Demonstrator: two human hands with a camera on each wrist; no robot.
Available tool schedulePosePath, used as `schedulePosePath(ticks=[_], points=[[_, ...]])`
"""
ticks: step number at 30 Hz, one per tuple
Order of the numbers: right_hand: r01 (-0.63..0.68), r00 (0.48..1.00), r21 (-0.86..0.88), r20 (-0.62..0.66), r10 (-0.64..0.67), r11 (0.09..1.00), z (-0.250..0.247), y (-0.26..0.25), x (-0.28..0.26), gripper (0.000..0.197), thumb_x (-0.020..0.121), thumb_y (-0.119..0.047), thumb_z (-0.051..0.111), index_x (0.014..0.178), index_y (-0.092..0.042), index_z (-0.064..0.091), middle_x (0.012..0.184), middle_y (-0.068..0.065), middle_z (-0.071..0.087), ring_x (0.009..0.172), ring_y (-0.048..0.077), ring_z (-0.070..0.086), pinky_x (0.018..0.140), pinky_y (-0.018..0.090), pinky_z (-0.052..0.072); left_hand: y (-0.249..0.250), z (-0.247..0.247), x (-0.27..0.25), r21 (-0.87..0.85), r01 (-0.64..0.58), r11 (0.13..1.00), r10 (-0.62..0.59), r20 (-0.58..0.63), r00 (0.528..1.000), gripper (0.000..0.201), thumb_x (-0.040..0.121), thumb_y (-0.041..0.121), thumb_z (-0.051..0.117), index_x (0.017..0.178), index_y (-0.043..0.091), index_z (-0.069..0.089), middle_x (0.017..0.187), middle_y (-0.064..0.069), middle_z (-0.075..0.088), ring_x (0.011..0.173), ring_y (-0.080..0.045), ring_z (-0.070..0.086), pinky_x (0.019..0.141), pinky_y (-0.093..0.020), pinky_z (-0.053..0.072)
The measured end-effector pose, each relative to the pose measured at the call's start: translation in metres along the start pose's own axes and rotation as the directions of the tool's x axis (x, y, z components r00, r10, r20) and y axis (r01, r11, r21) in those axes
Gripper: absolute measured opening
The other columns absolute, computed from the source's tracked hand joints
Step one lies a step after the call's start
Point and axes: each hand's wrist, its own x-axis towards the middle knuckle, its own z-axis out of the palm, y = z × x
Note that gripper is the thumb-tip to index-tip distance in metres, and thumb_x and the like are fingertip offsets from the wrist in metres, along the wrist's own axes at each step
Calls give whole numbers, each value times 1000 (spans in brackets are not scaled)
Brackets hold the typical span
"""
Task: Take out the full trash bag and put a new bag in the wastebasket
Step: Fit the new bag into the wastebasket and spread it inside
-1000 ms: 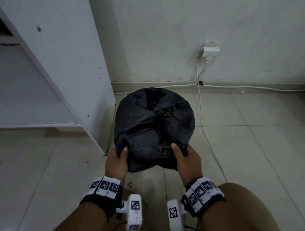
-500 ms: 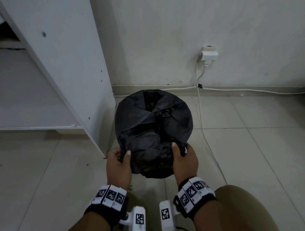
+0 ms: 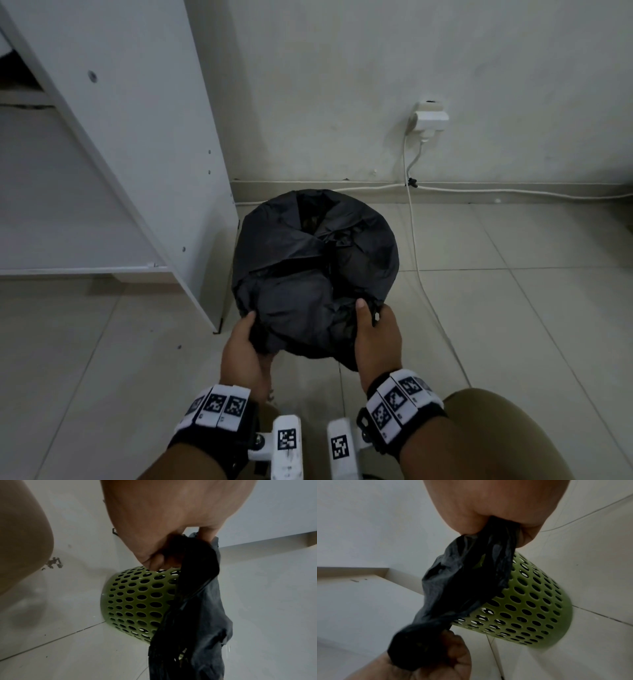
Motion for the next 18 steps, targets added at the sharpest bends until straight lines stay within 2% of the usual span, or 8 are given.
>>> schedulePosePath(ticks=[2, 6, 9, 11, 12, 14, 16, 18], points=[[21, 1000, -41, -1, -21, 999, 0, -1, -2, 34, 100, -39, 49, 117, -11, 59, 101, 0, 63, 95, 19, 58, 75, 25, 41, 2, 2, 1, -58, -22, 998, 22, -8, 1000, 34, 101, 22, 54, 134, 12, 59, 126, -7, 70, 112, -28, 69, 94, -44, 56], [45, 999, -94, -22, -47, 995, 1, 3, -3, 38, 99, -43, 48, 123, -15, 59, 114, 4, 66, 103, 22, 59, 80, 24, 38, 7, -1, 10, -1, -20, 1000, 19, -84, 996, 36, 101, 10, 51, 136, 4, 56, 130, -21, 65, 107, -32, 69, 97, -48, 53], [8, 999, -52, -51, -11, 999, 5, 2, -3, 38, 97, -45, 52, 120, -15, 57, 103, -1, 64, 95, 19, 58, 76, 24, 39, 7, -5, 11, -28, -13, 1000, 9, -114, 993, 49, 99, 30, 49, 140, 4, 51, 138, -20, 59, 111, -33, 63, 104, -50, 46], [-42, 995, -12, -93, 41, 999, 8, 1, -3, 36, 95, -44, 57, 113, -15, 49, 88, -8, 56, 79, 13, 55, 61, 21, 40, 6, -3, 7, 136, -133, 982, 149, -110, 983, 53, 97, 40, 55, 133, 1, 50, 127, -22, 61, 115, -37, 61, 102, -49, 48], [-56, 992, 1, -116, 56, 998, 9, 0, -3, 36, 94, -44, 59, 109, -14, 45, 82, -9, 54, 71, 9, 53, 56, 19, 38, 3, -2, 4, 330, -222, 917, 257, -66, 964, 44, 98, 37, 56, 124, 1, 49, 114, -18, 62, 111, -35, 60, 94, -43, 51], [-42, 990, -35, -138, 37, 998, 9, -1, -4, 38, 93, -45, 59, 102, -11, 44, 77, -6, 53, 66, 4, 51, 52, 19, 36, -2, 1, -4, 631, -379, 677, 397, 122, 910, 26, 101, 28, 55, 112, 5, 48, 95, -1, 56, 99, -29, 59, 73, -29, 44], [10, 994, -141, -108, -26, 990, 8, -1, -6, 38, 95, -47, 53, 93, -11, 46, 74, -1, 55, 64, 8, 51, 50, 21, 34, -7, 0, -6, 747, -473, 467, 418, 285, 863, 19, 100, 27, 55, 105, 9, 49, 92, 1, 55, 91, -22, 57, 65, -18, 38], [96, 992, -257, -53, -113, 962, 6, 1, -8, 41, 97, -49, 47, 81, -11, 46, 72, 4, 56, 65, 18, 54, 51, 27, 34, -9, 0, -3, 788, -505, 353, 414, 352, 839, 15, 100, 25, 55, 99, 12, 49, 91, 0, 54, 86, -19, 54, 62, -13, 35]])
